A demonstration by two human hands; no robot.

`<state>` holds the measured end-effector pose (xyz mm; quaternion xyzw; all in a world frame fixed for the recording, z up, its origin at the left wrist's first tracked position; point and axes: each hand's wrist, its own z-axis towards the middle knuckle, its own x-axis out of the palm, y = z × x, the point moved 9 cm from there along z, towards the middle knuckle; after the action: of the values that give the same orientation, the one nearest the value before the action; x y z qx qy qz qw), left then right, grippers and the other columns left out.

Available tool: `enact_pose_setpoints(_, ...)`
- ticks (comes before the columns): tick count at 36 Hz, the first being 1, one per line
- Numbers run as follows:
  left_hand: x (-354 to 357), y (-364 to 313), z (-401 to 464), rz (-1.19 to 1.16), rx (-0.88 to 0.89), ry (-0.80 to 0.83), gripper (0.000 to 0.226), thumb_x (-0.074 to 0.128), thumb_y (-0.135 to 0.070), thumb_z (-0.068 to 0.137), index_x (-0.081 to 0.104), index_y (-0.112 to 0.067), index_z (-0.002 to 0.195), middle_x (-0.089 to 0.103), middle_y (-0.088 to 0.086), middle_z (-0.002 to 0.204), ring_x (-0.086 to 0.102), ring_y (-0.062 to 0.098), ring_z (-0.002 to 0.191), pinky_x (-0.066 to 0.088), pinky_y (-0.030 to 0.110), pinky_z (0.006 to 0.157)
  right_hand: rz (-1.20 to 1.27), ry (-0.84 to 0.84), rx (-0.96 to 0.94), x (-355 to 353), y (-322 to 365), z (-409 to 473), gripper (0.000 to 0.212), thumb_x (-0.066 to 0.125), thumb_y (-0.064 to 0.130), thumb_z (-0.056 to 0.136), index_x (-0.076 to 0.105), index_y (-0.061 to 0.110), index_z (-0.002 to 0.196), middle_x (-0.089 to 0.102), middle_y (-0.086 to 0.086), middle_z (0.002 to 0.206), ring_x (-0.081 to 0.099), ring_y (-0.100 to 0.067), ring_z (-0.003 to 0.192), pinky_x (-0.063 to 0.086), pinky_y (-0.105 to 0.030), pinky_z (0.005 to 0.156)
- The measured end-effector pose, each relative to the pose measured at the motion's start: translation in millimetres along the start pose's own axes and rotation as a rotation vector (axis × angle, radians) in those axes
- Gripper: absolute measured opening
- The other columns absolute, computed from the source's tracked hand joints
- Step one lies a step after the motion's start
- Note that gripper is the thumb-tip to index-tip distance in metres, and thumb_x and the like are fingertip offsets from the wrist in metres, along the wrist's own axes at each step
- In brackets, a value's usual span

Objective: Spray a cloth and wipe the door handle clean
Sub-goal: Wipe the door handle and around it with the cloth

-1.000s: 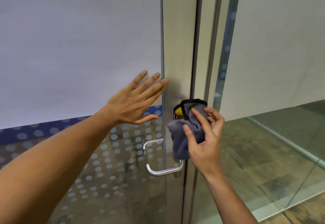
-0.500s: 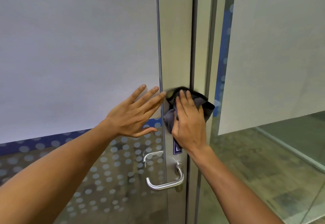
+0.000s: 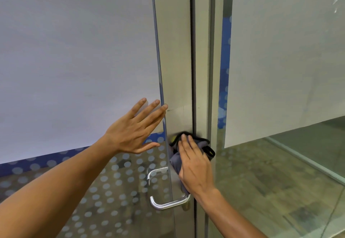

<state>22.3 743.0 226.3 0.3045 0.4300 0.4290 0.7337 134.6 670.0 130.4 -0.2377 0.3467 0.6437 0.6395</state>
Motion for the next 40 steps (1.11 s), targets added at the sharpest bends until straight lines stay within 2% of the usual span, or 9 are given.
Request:
enact_pose_setpoints(6, 1, 1, 0, -0.017, -0.008, 0.008, 0.102, 0.03, -0.075, 0.099, 0.018, 0.004, 0.162, 0.005, 0.02, 0.173, 0.005, 0.039, 0.16, 0.004, 0.057, 0.13, 0.047, 0.16, -0.02, 32, -12, -36, 0.068, 0.053, 0.009, 0.065, 0.062, 0.006, 0.133, 0.056, -0.007, 0.143, 0.053, -0.022, 0.133, 0.051, -0.037, 0.103)
enact_pose_setpoints(11, 1, 1, 0, -0.031, -0.015, 0.024, 0.101, 0.027, -0.075, 0.099, 0.017, 0.003, 0.162, 0.003, 0.02, 0.173, 0.004, 0.038, 0.16, 0.002, 0.057, 0.13, 0.172, 0.324, -0.033, 48, -34, -64, 0.065, 0.052, 0.008, 0.074, 0.056, 0.018, 0.139, 0.057, 0.003, 0.143, 0.05, -0.014, 0.132, 0.033, -0.023, 0.112)
enact_pose_setpoints(15, 2, 1, 0, -0.031, -0.01, 0.017, 0.1, 0.026, -0.075, 0.099, 0.018, 0.003, 0.162, 0.003, 0.019, 0.173, 0.004, 0.039, 0.16, 0.002, 0.057, 0.13, 0.259, 0.028, -0.029, -2, -42, -51, 0.052, 0.055, 0.007, 0.071, 0.069, 0.011, 0.121, 0.071, -0.002, 0.123, 0.066, -0.016, 0.112, 0.037, -0.016, 0.106)
enact_pose_setpoints(19, 2, 1, 0, -0.033, -0.011, 0.009, 0.101, 0.027, -0.075, 0.099, 0.017, 0.003, 0.162, 0.004, 0.019, 0.173, 0.005, 0.039, 0.16, 0.002, 0.057, 0.13, 0.295, -0.321, -0.116, -49, -33, -21, 0.045, 0.052, 0.002, 0.089, 0.061, 0.001, 0.132, 0.06, -0.011, 0.139, 0.053, -0.02, 0.133, 0.037, -0.03, 0.115)
enact_pose_setpoints(23, 1, 0, -1, -0.031, -0.007, 0.006, 0.101, 0.029, -0.074, 0.099, 0.015, 0.003, 0.162, 0.005, 0.02, 0.173, 0.007, 0.039, 0.16, 0.005, 0.058, 0.129, 0.358, -0.434, -0.069, -61, -27, 18, 0.044, 0.049, 0.006, 0.098, 0.048, -0.005, 0.141, 0.046, -0.019, 0.15, 0.039, -0.027, 0.143, 0.034, -0.036, 0.118)
enact_pose_setpoints(26, -2, -1, -1, -0.011, -0.002, -0.013, 0.1, 0.031, -0.073, 0.099, 0.017, 0.004, 0.162, 0.009, 0.02, 0.173, 0.01, 0.04, 0.16, 0.006, 0.057, 0.13, 0.288, -0.393, -0.091, -50, -9, 35, 0.047, 0.038, 0.014, 0.1, 0.046, -0.006, 0.141, 0.043, -0.02, 0.152, 0.032, -0.032, 0.146, 0.035, -0.045, 0.116)
enact_pose_setpoints(31, -5, 0, 0, -0.013, 0.012, -0.029, 0.088, 0.034, -0.06, 0.1, 0.022, 0.003, 0.161, 0.015, 0.022, 0.172, 0.011, 0.04, 0.159, 0.006, 0.058, 0.129, 0.243, -0.301, -0.254, -20, 20, 38, 0.053, 0.048, 0.002, 0.09, 0.047, -0.002, 0.142, 0.042, -0.017, 0.153, 0.032, -0.028, 0.147, 0.036, -0.046, 0.116)
enact_pose_setpoints(36, -5, 0, -1, -0.014, 0.011, -0.01, 0.089, 0.029, -0.059, 0.1, 0.021, 0.005, 0.161, 0.012, 0.022, 0.172, 0.009, 0.04, 0.16, 0.008, 0.059, 0.129, 0.277, 0.116, -0.573, 17, 32, 3, 0.046, 0.049, 0.016, 0.094, 0.055, 0.002, 0.138, 0.051, -0.013, 0.148, 0.039, -0.024, 0.144, 0.037, -0.045, 0.115)
enact_pose_setpoints(40, -3, 1, -1, -0.02, 0.013, 0.003, 0.09, 0.03, -0.06, 0.099, 0.021, 0.005, 0.161, 0.009, 0.022, 0.172, 0.007, 0.04, 0.16, 0.005, 0.058, 0.129, 0.403, 0.243, -0.49, 23, 5, -22, 0.05, 0.062, -0.002, 0.082, 0.063, 0.007, 0.131, 0.062, -0.006, 0.138, 0.053, -0.017, 0.133, 0.043, -0.04, 0.11)
